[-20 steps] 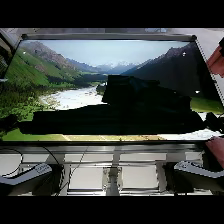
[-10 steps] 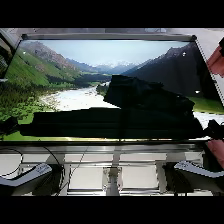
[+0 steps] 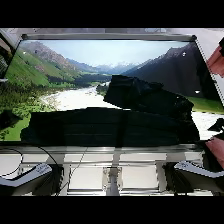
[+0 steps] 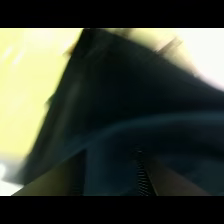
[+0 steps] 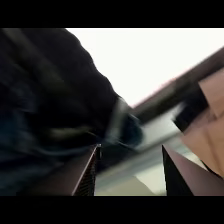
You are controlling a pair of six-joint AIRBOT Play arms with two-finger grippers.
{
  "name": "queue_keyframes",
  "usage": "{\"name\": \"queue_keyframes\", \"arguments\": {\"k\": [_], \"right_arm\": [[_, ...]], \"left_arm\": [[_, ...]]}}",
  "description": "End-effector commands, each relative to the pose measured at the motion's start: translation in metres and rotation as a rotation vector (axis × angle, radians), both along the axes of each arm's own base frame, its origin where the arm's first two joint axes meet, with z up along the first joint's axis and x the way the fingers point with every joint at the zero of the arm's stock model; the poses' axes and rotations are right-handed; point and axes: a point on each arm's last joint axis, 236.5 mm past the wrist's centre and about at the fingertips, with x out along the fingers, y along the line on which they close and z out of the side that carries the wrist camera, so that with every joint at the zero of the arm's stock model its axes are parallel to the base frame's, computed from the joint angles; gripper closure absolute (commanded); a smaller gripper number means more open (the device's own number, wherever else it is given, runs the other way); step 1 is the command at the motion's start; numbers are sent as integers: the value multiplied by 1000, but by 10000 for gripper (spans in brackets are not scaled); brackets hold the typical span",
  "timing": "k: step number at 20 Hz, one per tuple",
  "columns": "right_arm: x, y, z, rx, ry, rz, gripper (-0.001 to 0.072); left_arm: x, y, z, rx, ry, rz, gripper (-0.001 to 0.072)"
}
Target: Fold the clothes and pants, and hang the long-sleeved shirts on hangers.
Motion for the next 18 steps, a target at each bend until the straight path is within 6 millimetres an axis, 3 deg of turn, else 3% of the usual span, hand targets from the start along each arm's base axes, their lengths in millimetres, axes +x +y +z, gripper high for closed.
{"name": "queue_keyframes", "arguments": {"k": [1,4,7,10,12,13,16,18], "right_arm": [[58,12,35,16,-185,14,267],[92,35,34,-16,-218,120,267],[129,64,35,-63,-267,229,276],[165,100,38,-111,-328,343,276],[191,122,43,-153,-390,393,277],[204,136,44,-168,-419,411,277],[223,174,35,-162,-441,491,277],[228,185,25,-152,-433,510,277]], "left_arm": [[74,-57,77,-128,-345,-121,472],[117,-154,94,-92,-398,-344,400],[164,-275,111,-62,-536,-486,401],[182,-395,108,-128,-564,-645,400],[185,-458,91,-185,-527,-729,395],[188,-481,82,-210,-506,-748,332],[202,-535,60,-268,-465,-775,332],[210,-562,50,-295,-457,-787,332]]}}
